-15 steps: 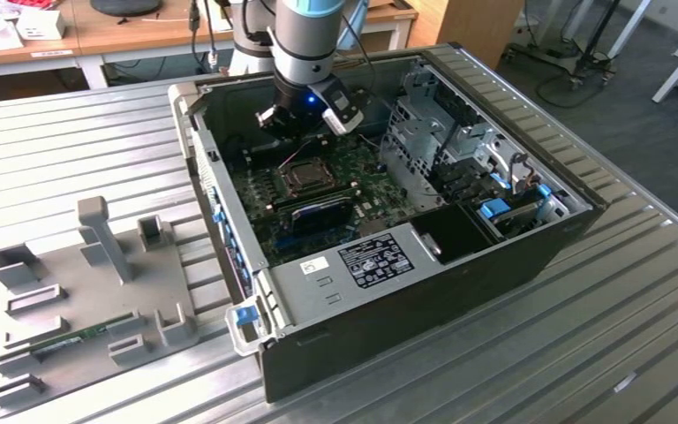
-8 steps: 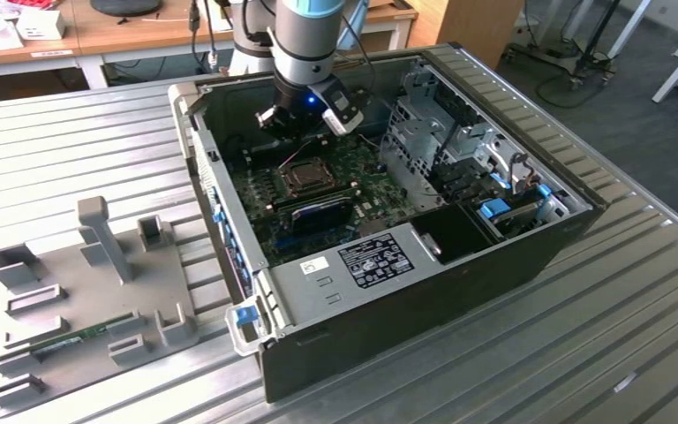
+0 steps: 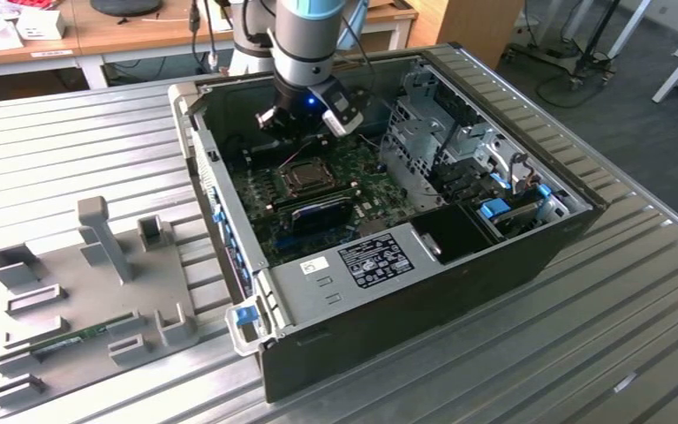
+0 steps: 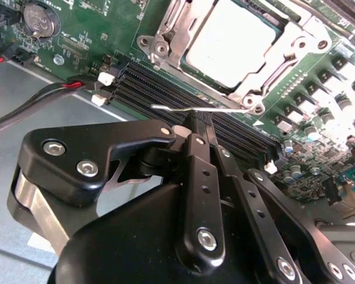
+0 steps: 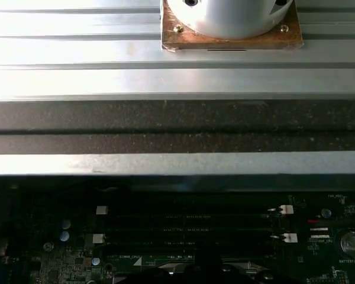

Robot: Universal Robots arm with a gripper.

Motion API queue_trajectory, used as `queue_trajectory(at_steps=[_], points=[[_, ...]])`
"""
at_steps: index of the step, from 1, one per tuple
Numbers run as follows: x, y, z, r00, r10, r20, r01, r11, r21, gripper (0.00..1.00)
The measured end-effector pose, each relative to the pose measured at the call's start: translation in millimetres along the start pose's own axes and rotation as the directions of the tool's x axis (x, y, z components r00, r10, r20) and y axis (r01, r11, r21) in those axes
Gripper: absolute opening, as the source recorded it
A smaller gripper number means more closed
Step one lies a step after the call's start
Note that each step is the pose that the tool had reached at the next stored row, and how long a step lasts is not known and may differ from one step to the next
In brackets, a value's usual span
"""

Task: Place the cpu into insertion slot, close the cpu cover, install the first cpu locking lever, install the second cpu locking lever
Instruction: 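Install the first cpu locking lever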

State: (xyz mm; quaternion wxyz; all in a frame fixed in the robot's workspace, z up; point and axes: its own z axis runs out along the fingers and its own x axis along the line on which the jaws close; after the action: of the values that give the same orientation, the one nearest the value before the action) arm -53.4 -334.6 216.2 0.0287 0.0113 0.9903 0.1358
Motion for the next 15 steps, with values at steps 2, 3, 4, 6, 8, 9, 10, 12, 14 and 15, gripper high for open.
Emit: queue_trajectory(at_steps=[2, 3, 4, 6, 8, 9, 10, 12, 14, 15], points=[[0.1, -0.3, 0.9, 1.0, 0.0, 0.0, 0.0, 1.0, 0.0001, 0.1], [0.1, -0.4, 1.3, 1.0, 0.0, 0.0, 0.0, 1.0, 0.0001, 0.1], [0.1, -0.5, 1.4, 1.0, 0.0, -0.0002, 0.0, 1.0, 0.0003, 0.1], [0.1, -0.5, 1.7, 1.0, 0.0, -0.0002, 0.0, 1.0, 0.0003, 0.1], [0.1, -0.5, 1.8, 1.0, 0.0, -0.0001, 0.0, 1.0, 0.0001, 0.1], [0.0, -0.5, 1.8, 1.0, 0.0, 0.0, 0.0, 1.0, 0.0001, 0.1], [-0.3, -0.5, 1.9, 1.0, 0.0, -0.0001, 0.0, 1.0, 0.0, 0.1], [-0.9, -0.6, 2.1, 1.0, 0.0, -0.0001, 0.0, 1.0, 0.0001, 0.1], [-1.7, -0.6, 2.4, 1.0, 0.0, 0.0, 0.0, 1.0, 0.0001, 0.1], [-2.1, -0.7, 2.6, 1.0, 0.0, -0.0001, 0.0, 1.0, 0.0001, 0.1]])
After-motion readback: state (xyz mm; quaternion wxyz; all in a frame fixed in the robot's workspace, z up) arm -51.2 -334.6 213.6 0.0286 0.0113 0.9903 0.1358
